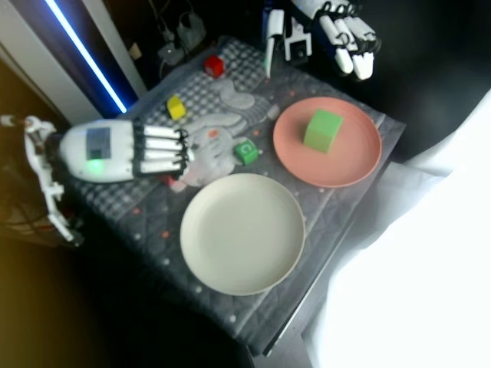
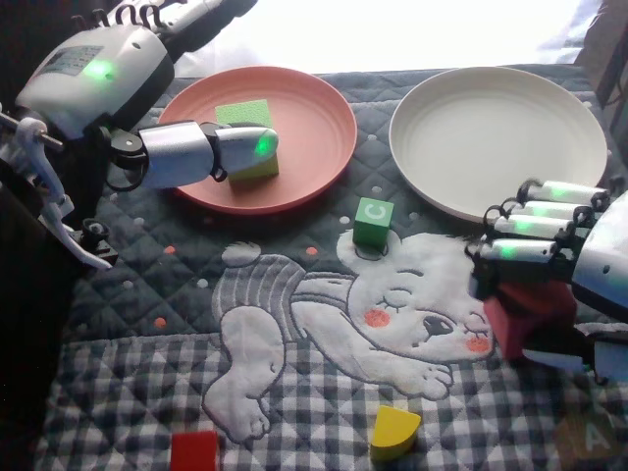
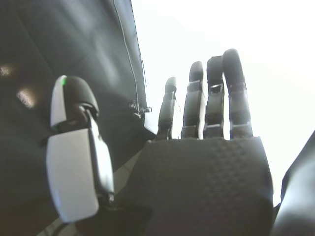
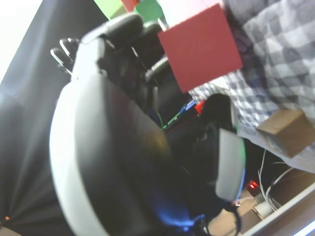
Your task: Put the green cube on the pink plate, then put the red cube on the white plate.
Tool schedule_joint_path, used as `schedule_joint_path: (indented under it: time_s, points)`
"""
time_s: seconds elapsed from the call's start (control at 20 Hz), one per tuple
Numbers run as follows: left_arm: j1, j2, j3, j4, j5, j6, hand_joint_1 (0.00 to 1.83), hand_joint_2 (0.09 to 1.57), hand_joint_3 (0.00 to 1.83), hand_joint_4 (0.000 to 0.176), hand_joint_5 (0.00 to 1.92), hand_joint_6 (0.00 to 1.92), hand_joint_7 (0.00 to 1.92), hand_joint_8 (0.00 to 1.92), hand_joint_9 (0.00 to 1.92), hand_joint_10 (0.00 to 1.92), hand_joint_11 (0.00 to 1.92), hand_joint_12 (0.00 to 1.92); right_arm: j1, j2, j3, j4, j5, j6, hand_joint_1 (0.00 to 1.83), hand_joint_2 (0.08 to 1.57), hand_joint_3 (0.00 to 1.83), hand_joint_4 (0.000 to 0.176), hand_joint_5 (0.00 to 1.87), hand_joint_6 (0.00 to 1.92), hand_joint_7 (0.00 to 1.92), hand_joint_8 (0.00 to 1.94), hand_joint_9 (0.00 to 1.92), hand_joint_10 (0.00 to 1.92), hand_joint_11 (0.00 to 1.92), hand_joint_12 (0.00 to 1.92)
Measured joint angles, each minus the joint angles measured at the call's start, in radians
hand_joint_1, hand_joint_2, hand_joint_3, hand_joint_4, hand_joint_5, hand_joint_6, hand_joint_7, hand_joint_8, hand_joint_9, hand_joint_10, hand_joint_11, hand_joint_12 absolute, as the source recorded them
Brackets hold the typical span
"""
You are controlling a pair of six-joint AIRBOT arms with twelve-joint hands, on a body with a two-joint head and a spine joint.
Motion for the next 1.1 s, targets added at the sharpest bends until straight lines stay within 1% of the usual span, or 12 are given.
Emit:
schedule_joint_path:
  time_s: [0.1, 0.2, 0.3, 0.4, 0.5, 0.55, 0.65, 0.75, 0.85, 0.9, 0.95, 1.1]
  points:
    - [0.000, 0.000, 0.000, 0.000, -0.001, 0.001, 0.45, 1.05, 0.00, 0.122, 0.17, 0.00, 0.29, 0.02, 0.00, 0.73, 0.00, 1.50, 0.000, 0.000, 0.000, 0.002, 0.000, 0.000, 1.35, 1.24, 0.00, 0.000, 0.73, 1.29, 0.72, 1.44, 0.70, 1.60, 0.65, 1.92]
    - [0.004, 0.000, 0.000, 0.000, -0.009, 0.001, 0.46, 1.07, 0.00, 0.112, 0.17, 0.00, 0.28, 0.01, 0.00, 0.68, 0.00, 1.44, 0.003, 0.000, 0.000, 0.002, 0.000, 0.000, 1.34, 1.25, 0.01, 0.000, 0.73, 1.26, 0.67, 1.55, 0.65, 1.67, 0.67, 1.92]
    - [0.010, 0.000, 0.000, -0.002, -0.010, 0.001, 0.46, 1.08, 0.00, 0.118, 0.17, 0.00, 0.28, 0.01, 0.00, 0.65, 0.00, 1.38, 0.014, 0.001, -0.005, 0.002, 0.003, 0.000, 1.32, 1.30, 0.01, 0.000, 0.68, 1.28, 0.58, 1.70, 0.56, 1.81, 0.67, 1.92]
    - [0.010, 0.001, 0.000, -0.007, -0.011, 0.001, 0.47, 1.09, 0.00, 0.112, 0.17, 0.00, 0.26, 0.00, 0.00, 0.66, 0.00, 1.47, 0.022, 0.006, -0.013, -0.002, 0.006, 0.000, 1.32, 1.31, 0.01, 0.000, 0.71, 1.20, 0.57, 1.75, 0.53, 1.89, 0.68, 1.92]
    - [0.011, 0.001, 0.000, -0.011, -0.013, 0.001, 0.46, 1.09, 0.00, 0.113, 0.17, 0.00, 0.28, 0.01, 0.00, 0.70, 0.00, 1.51, 0.026, 0.025, -0.027, -0.008, 0.006, 0.000, 1.20, 1.28, 0.00, 0.000, 0.70, 1.20, 0.69, 1.77, 0.94, 1.92, 1.04, 1.92]
    - [0.012, 0.001, 0.000, -0.011, -0.014, 0.001, 0.46, 1.10, 0.00, 0.112, 0.17, 0.00, 0.27, 0.00, 0.00, 0.69, 0.00, 1.48, 0.034, 0.033, -0.034, -0.009, 0.003, 0.000, 1.29, 1.31, 0.01, 0.000, 0.63, 1.25, 0.60, 1.74, 0.66, 1.87, 0.92, 1.92]
    - [0.015, 0.001, 0.000, -0.007, -0.011, 0.001, 0.46, 1.11, 0.00, 0.115, 0.15, 0.00, 0.23, 0.01, 0.00, 0.62, 0.00, 1.36, 0.054, 0.059, -0.047, -0.008, -0.040, -0.005, 1.35, 1.25, 0.00, 0.000, 0.73, 1.20, 0.74, 1.50, 0.69, 1.66, 0.89, 1.92]
    - [0.017, 0.001, 0.000, -0.012, -0.012, 0.001, 0.48, 1.11, 0.00, 0.110, 0.16, 0.00, 0.23, 0.00, 0.00, 0.62, 0.00, 1.40, 0.076, 0.075, -0.052, -0.007, -0.095, -0.028, 1.34, 1.31, 0.00, 0.000, 0.74, 1.34, 0.75, 1.41, 0.70, 1.57, 0.75, 1.90]
    - [0.019, 0.001, 0.000, -0.015, -0.014, 0.001, 0.52, 1.10, 0.00, 0.111, 0.18, 0.01, 0.24, 0.00, 0.00, 0.63, 0.00, 1.44, 0.118, 0.077, -0.045, -0.010, -0.108, -0.047, 1.36, 1.28, 0.00, 0.000, 0.73, 1.32, 0.84, 1.27, 0.79, 1.48, 0.80, 1.84]
    - [0.019, 0.001, 0.000, -0.012, -0.018, 0.001, 0.49, 1.10, 0.00, 0.111, 0.17, 0.00, 0.21, 0.00, 0.00, 0.60, 0.00, 1.45, 0.157, 0.058, -0.010, -0.011, -0.119, -0.048, 1.36, 1.21, 0.00, 0.000, 0.70, 1.25, 0.87, 1.28, 0.80, 1.47, 0.79, 1.86]
    - [0.019, 0.001, 0.000, -0.013, -0.019, 0.001, 0.49, 1.10, 0.00, 0.124, 0.17, 0.00, 0.22, 0.00, 0.00, 0.60, 0.00, 1.45, 0.161, 0.055, -0.004, -0.012, -0.119, -0.048, 1.36, 1.21, 0.00, 0.000, 0.70, 1.33, 0.85, 1.28, 0.80, 1.43, 0.76, 1.82]
    - [0.019, 0.001, 0.000, -0.012, -0.028, 0.001, 0.49, 1.10, 0.00, 0.124, 0.18, 0.00, 0.22, 0.00, 0.00, 0.62, 0.00, 1.46, 0.201, 0.024, 0.042, -0.010, -0.104, -0.048, 1.35, 1.21, 0.00, 0.000, 0.72, 1.37, 0.83, 1.29, 0.76, 1.44, 0.68, 1.84]
